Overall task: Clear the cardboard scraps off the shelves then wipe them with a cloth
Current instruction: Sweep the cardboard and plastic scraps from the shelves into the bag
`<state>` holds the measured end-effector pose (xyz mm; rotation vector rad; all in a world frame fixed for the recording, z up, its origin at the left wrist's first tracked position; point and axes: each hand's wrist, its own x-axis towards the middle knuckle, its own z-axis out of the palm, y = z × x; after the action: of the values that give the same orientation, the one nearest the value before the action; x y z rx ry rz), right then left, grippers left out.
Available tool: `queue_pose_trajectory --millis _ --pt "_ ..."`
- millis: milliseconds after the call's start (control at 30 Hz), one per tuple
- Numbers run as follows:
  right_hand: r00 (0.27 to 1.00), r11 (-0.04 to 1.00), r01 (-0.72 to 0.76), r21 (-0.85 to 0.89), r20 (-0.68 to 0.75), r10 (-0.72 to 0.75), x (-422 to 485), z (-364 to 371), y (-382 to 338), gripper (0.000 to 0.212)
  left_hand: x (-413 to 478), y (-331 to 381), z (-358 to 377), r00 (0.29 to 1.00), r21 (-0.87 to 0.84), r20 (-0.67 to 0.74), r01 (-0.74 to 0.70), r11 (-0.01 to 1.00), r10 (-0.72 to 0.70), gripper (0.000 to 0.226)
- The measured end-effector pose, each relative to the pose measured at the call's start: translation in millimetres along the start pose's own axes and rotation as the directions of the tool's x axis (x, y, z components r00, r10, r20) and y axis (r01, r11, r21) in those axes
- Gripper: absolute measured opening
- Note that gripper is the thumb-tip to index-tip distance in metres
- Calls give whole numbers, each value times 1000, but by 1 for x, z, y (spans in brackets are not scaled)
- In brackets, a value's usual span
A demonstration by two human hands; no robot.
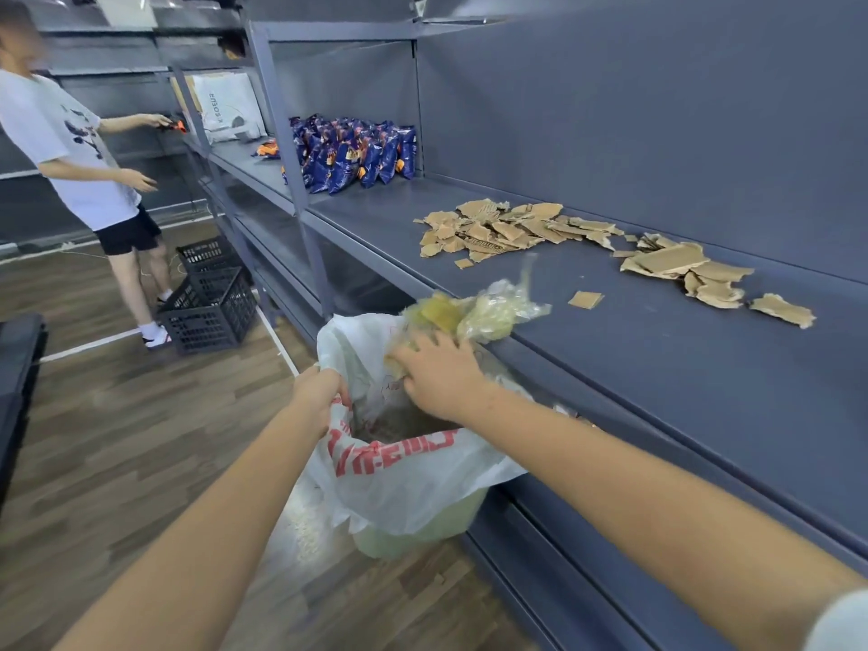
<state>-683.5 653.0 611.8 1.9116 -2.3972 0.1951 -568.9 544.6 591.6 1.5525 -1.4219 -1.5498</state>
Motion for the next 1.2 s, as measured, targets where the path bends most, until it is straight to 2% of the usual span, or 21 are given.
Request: queue_pose_trajectory --millis 67,133,200,267,367,467,633,700,800,833,933,1067,1133,1200 --pt "993 978 13 207 113 -37 0 6 -4 48 -3 -1 1 1000 -9 1 5 1000 -5 42" --pt "977 909 -25 415 204 -67 -2 8 -5 61 -4 -1 1 1000 -1 -7 10 1000 -10 49" --pt "972 866 -31 499 218 -91 -4 6 -3 71 -4 -2 1 1000 13 -11 12 1000 -11 56" --pt "971 855 -23 518 216 -105 -7 4 0 72 -7 0 2 1000 36 -17 16 999 -15 53" --pt "978 882 -28 471 194 -73 -7 -2 11 63 -14 2 2 999 49 -28 20 999 -19 51" --pt "997 943 -56 327 62 37 -4 -19 39 47 -19 0 3 1000 35 -23 19 999 -18 55" --pt "948 944 -281 172 -100 301 -6 -53 120 43 -26 2 7 998 0 -58 16 1000 -16 54" --pt "912 913 -392 115 -82 402 -10 -57 149 45 -30 5 10 997 -3 -79 18 1000 -18 47" --pt "875 871 -483 88 73 478 -18 -47 165 52 -34 7 19 995 -53 -99 15 998 -20 45" --pt "878 877 -476 71 87 470 -20 -41 163 53 -34 8 22 994 -65 -105 15 998 -22 49" --pt "931 929 -366 56 10 366 -23 -31 140 51 -32 9 28 993 -58 -120 6 998 -13 52" --pt "997 987 -76 139 21 74 -22 -28 95 46 -33 9 31 991 -45 -132 -2 999 -4 41" --pt "998 968 46 246 29 -55 -21 -27 75 45 -34 10 33 992 -47 -128 0 999 -6 43" --pt "996 960 86 266 -21 -83 -20 -28 71 40 -35 11 35 992 -53 -123 10 999 -16 49"
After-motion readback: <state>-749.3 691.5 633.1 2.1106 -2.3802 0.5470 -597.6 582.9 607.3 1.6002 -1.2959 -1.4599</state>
